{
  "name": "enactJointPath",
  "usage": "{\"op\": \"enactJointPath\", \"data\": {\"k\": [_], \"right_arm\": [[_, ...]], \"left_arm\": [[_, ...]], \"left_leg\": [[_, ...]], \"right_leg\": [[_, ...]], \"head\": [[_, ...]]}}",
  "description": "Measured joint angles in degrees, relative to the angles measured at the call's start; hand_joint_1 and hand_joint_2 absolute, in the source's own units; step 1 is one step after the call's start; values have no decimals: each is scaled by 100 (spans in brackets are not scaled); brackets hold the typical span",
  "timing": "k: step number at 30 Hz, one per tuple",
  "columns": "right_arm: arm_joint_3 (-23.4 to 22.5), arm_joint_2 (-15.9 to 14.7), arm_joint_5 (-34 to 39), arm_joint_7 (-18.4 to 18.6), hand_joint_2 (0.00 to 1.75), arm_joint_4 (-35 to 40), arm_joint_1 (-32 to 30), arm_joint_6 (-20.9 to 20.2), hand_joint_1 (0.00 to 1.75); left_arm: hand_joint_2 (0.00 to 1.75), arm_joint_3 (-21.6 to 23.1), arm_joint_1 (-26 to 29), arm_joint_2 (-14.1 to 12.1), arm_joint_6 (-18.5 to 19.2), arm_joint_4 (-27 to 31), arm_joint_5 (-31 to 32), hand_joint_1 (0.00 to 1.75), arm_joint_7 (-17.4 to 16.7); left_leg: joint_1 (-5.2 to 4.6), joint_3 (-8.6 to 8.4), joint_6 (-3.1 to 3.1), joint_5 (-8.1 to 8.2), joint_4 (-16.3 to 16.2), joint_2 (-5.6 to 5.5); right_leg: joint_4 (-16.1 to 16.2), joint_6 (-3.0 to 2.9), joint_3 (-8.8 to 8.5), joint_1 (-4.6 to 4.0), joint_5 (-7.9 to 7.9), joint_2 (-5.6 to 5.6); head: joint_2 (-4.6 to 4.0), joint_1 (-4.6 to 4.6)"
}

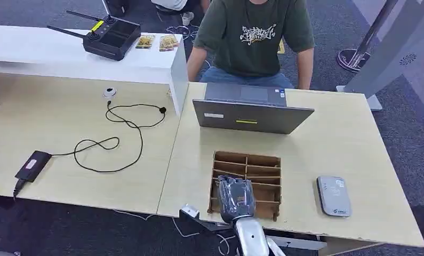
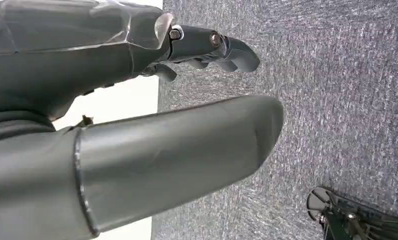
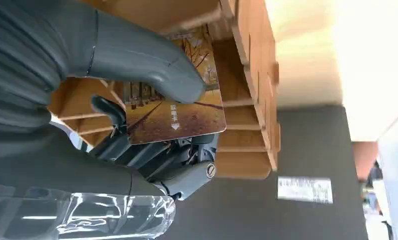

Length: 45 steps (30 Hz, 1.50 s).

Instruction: Pass the card to the sensor for recognition and then transmit it.

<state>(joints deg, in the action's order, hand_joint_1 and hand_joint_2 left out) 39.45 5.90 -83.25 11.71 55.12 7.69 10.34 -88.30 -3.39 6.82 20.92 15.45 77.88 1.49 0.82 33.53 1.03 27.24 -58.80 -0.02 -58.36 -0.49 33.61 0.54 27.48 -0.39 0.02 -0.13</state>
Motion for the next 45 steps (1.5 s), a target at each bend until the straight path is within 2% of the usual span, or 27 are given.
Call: {"op": "enactJointPath", "data": {"k": [3, 8, 11, 18, 29, 45], "right_arm": [[-92, 68, 11, -41, 175, 210, -47, 356, 175], [-120, 142, 7, -57, 175, 301, -67, 451, 175], [-373, 175, -2, -87, 175, 909, -254, 810, 175], [-603, 197, 65, -122, 175, 1446, -432, 1053, 175], [-1003, 262, 385, -26, 175, 1759, -628, 1468, 175], [-2697, 492, 345, 271, 175, 2280, -1145, 1999, 175]], "left_arm": [[0, 0, 8, -2, 2, -2, -18, 0, 31], [0, 0, 6, -4, 2, -4, -18, 0, 39], [0, 0, 17, -17, 11, -17, -35, 0, 65], [0, 0, 20, -44, 39, -33, -50, 0, 76], [0, 0, 20, -96, 68, -83, -13, 0, 74], [0, 0, 18, -127, 2, -111, 20, 0, 24]], "left_leg": [[1, -1, 0, 0, 0, 5], [1, -1, 0, 0, 0, 7], [2, -1, 0, 0, 0, 5], [2, -2, 0, 0, 0, 5], [2, -2, 0, 0, 0, 5], [1, -1, 0, 1, 0, 4]], "right_leg": [[0, 0, 4, -1, 0, 5], [0, 0, 6, -1, 0, 9], [0, -2, 4, -2, 2, 5], [1, -2, 4, -2, 2, 6], [0, -3, 5, -2, 2, 6], [1, -2, 3, -1, 2, 5]], "head": [[0, 0], [0, -6], [-2, -2], [-2, -2], [0, -2], [0, -2]]}}
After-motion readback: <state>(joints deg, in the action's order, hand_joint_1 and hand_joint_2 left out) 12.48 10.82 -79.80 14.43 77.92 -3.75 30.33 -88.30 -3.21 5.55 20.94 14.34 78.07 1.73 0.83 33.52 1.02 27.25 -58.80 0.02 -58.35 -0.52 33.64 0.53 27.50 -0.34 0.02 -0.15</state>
